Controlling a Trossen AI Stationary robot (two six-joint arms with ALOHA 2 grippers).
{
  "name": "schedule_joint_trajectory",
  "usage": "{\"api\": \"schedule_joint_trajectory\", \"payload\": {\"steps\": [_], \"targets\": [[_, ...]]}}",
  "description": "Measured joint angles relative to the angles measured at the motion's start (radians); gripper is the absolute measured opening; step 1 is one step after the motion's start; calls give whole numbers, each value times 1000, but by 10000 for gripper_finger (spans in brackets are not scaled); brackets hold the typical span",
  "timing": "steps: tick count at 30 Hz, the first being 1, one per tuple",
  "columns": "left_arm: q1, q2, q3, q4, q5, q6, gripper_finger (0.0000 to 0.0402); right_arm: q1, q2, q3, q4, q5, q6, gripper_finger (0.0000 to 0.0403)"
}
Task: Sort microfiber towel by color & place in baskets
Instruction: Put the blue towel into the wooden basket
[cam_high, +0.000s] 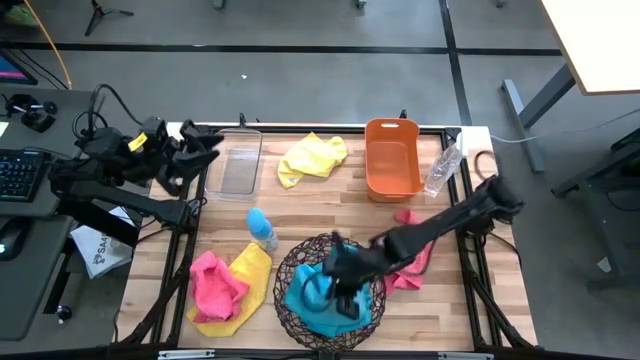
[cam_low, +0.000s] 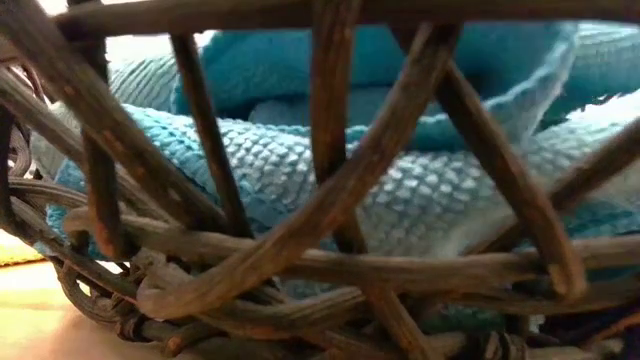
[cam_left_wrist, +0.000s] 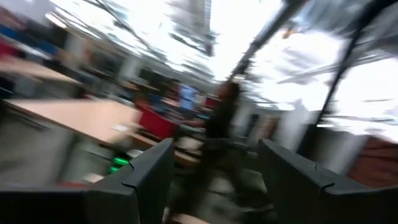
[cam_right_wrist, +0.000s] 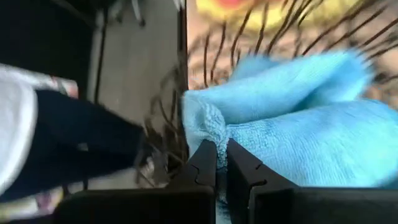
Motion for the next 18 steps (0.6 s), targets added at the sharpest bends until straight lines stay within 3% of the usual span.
{"api": "schedule_joint_trajectory", "payload": {"steps": [7, 12, 18], "targets": [[0, 35, 0, 5, 146, -210, 217, 15, 150, 0, 14, 2, 128, 26], [-1, 61, 0, 37, 161, -258, 217, 19, 149, 30, -31, -25, 139, 95], [-1, 66, 0, 37, 173, -231, 217, 37, 136, 212, -280, 41, 56, 187]]}}
